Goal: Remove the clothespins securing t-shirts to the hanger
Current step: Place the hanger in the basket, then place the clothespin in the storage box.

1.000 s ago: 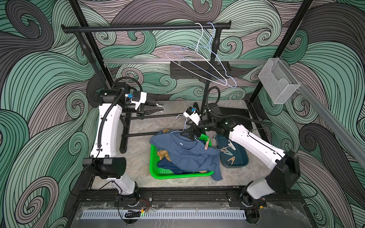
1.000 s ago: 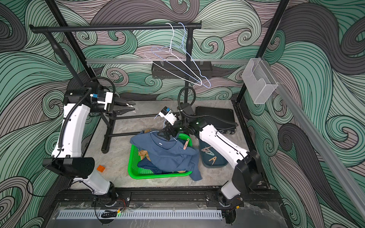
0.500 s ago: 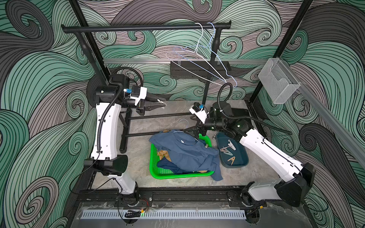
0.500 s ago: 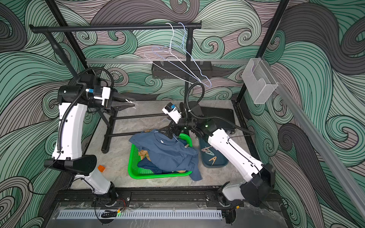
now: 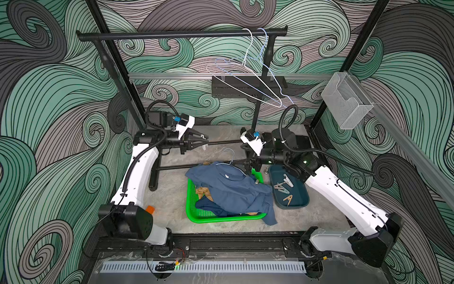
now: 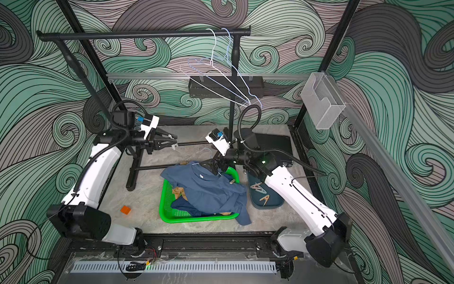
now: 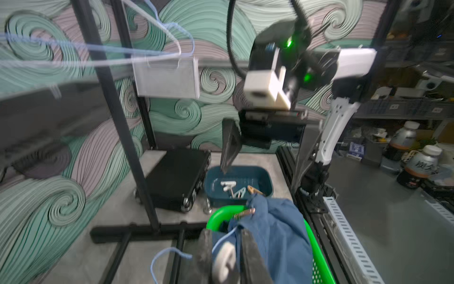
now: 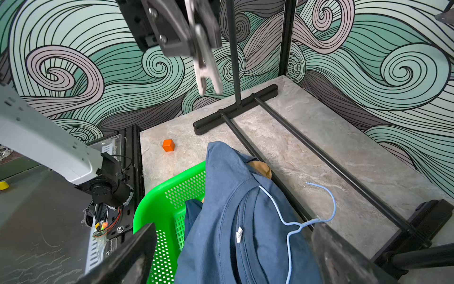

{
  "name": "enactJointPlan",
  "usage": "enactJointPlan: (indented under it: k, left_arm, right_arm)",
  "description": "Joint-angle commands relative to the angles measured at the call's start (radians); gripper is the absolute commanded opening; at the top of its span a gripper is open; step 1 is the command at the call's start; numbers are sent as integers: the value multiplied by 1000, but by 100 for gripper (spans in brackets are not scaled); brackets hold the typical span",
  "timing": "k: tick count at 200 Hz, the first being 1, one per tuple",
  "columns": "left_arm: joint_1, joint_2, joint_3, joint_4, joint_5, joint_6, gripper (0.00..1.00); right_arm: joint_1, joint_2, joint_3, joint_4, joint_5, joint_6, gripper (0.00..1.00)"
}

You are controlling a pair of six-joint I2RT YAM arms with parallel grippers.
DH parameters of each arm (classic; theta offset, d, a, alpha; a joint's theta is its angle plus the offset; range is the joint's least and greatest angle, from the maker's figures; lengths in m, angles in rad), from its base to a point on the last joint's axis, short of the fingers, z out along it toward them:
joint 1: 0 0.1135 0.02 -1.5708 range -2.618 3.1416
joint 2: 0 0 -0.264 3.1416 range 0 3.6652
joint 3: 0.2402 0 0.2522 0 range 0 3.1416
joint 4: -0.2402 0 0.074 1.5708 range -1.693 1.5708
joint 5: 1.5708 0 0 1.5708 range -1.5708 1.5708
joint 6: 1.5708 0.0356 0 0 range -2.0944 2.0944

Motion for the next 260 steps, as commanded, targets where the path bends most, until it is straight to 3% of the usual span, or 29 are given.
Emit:
enactJointPlan:
  k: [1, 11, 20, 35, 57, 80, 101, 143, 200, 260]
  left_arm:
    - [2, -62, -23, 396, -115, -325, 0]
    - [0, -33, 32, 275, -119, -261, 0]
    - [-1, -13, 57, 268, -111, -273, 0]
    - [-10, -9, 38, 389, -142, -405, 0]
    - [-61, -60, -44, 492, -288, -442, 0]
    - [-133, -78, -51, 396, -470, -430, 0]
    - [-223, -82, -81, 387, -534, -456, 0]
    - [-487, -50, -168, 486, -680, -493, 0]
    - [-750, 173, -126, 619, -781, -557, 0]
    - [-847, 499, 145, 613, -801, -620, 0]
  right_arm:
    - [-8, 3, 0, -2, 13, -10, 99]
    - [-12, 11, -3, 4, 10, -6, 99]
    - [-12, 16, -3, 1, 11, -6, 99]
    - [-18, 11, -3, -11, 28, -9, 99]
    - [-37, -33, -5, -41, 85, -9, 99]
    - [-71, -106, -11, -86, 143, -10, 99]
    - [-111, -180, -18, -130, 204, -12, 99]
    - [-213, -341, -89, -162, 305, 4, 99]
    - [-282, -518, -203, -176, 473, 14, 99]
    - [-337, -694, -374, 27, 817, -48, 99]
